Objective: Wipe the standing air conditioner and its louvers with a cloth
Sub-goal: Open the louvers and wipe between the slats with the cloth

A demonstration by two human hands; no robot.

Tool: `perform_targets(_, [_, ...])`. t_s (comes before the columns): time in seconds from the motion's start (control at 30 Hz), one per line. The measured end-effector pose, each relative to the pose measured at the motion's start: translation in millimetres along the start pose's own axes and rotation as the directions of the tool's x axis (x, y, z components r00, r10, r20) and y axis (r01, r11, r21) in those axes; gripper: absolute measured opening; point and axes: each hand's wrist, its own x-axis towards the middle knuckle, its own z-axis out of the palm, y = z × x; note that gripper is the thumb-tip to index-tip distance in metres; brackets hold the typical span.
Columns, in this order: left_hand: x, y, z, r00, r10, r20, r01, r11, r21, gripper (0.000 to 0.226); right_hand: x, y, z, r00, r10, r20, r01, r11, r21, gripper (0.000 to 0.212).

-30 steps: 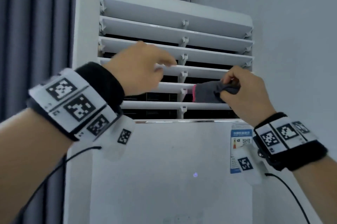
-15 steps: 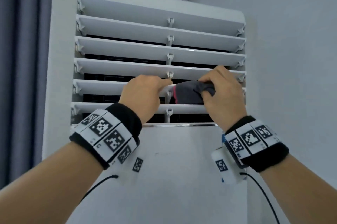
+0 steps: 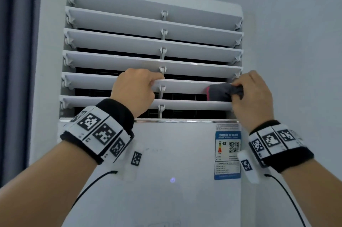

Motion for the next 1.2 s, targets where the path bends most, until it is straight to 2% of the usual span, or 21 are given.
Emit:
perform_targets(0.07, [0.2,1.5,0.5,1.000,-0.021,0.000,0.021,1.000,0.004,0.040,2.8,-16.4,5.2,0.999,-0.032,0.015,0.031,0.998,0.046,0.018])
perform_targets(0.2, [2.7,1.6,-0.8,0.998,-0.055,-0.007,0.055,0.998,0.020,0.037,12.3,-73.7,24.8,0.970,-0.230,0.083,0.219,0.967,0.128,0.017])
perform_targets(0.3, [2.9,2.6,-1.9,0.998,-0.069,-0.008,0.069,0.998,0.011,0.037,15.6,-84.6,30.9,0.955,-0.274,0.116,0.255,0.954,0.159,0.018])
perform_targets(0.37, [2.8,2.9,-1.7,0.995,-0.095,-0.006,0.096,0.995,0.006,0.038,12.8,-64.9,26.3,0.966,-0.231,0.115,0.215,0.967,0.133,0.018])
perform_targets(0.5, [1.5,6.8,-0.4,0.993,-0.118,-0.017,0.118,0.993,0.019,0.041,4.0,-7.3,5.8,0.993,-0.026,0.113,0.020,0.998,0.055,0.020])
perform_targets(0.57, [1.1,8.1,-1.2,0.992,-0.122,-0.024,0.122,0.992,0.017,0.040,2.3,0.2,0.9,0.996,0.011,0.090,-0.016,0.999,0.047,0.019])
perform_targets(0.67, [-0.1,11.6,-1.9,0.988,-0.148,-0.033,0.148,0.989,-0.004,0.038,1.7,-22.8,7.9,0.998,-0.009,0.070,0.003,0.997,0.083,0.017])
perform_targets(0.87, [1.2,13.9,-1.6,0.980,-0.196,-0.027,0.196,0.981,0.000,0.038,12.4,-83.2,27.5,0.967,-0.235,0.097,0.216,0.961,0.172,0.017])
perform_targets(0.93, [1.6,14.0,-2.2,0.977,-0.213,-0.023,0.213,0.977,-0.007,0.038,11.7,-68.1,23.9,0.973,-0.214,0.089,0.198,0.967,0.157,0.017])
perform_targets(1.07, [0.0,17.3,-2.0,0.976,-0.217,-0.030,0.217,0.976,-0.020,0.037,3.4,-7.8,3.4,0.997,-0.024,0.075,0.022,0.999,0.028,0.018])
perform_targets(1.2, [0.0,17.4,-0.9,0.976,-0.214,-0.043,0.214,0.977,0.006,0.038,-0.3,-9.6,2.9,0.999,-0.006,0.052,0.006,1.000,0.008,0.015])
